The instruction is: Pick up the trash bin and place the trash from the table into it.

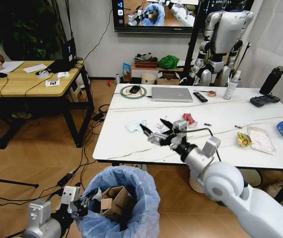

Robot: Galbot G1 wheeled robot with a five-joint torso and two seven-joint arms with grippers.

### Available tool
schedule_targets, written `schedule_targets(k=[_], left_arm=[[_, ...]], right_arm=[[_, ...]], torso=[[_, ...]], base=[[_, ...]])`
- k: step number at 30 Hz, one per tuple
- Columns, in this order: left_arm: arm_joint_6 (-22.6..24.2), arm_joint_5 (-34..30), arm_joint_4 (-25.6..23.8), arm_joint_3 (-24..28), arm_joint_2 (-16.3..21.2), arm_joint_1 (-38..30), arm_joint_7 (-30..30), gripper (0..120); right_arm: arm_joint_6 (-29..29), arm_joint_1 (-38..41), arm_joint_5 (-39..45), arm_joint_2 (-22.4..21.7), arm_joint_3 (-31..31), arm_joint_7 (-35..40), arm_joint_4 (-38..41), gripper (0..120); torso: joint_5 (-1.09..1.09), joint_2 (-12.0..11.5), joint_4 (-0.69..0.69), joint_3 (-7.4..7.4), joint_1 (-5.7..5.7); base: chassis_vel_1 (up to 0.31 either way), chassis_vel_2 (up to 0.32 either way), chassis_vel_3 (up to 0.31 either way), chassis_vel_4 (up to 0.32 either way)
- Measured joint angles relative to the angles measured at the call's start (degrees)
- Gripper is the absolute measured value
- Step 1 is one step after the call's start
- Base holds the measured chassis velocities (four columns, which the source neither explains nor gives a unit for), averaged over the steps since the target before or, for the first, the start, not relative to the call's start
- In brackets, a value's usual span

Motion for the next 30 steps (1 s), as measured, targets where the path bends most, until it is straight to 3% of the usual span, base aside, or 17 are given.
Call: schedule_targets(k=[13,30], left_arm=[[0.0,0.0,0.0,0.0,-0.3,0.0,0.0,0],[-0.1,-0.1,0.0,-0.2,-0.7,-0.5,0.1,0]], right_arm=[[-6.2,10.9,0.0,5.1,-4.1,1.1,-13.9,100],[-6.9,18.0,-0.6,11.0,-12.1,-0.7,-24.1,100]], torso=[[0.00,0.0,0.01,0.00,0.00],[-0.01,0.0,0.00,0.00,0.00]], base=[[0.000,0.000,0.000,0.000],[0.000,0.000,0.000,0.000]])
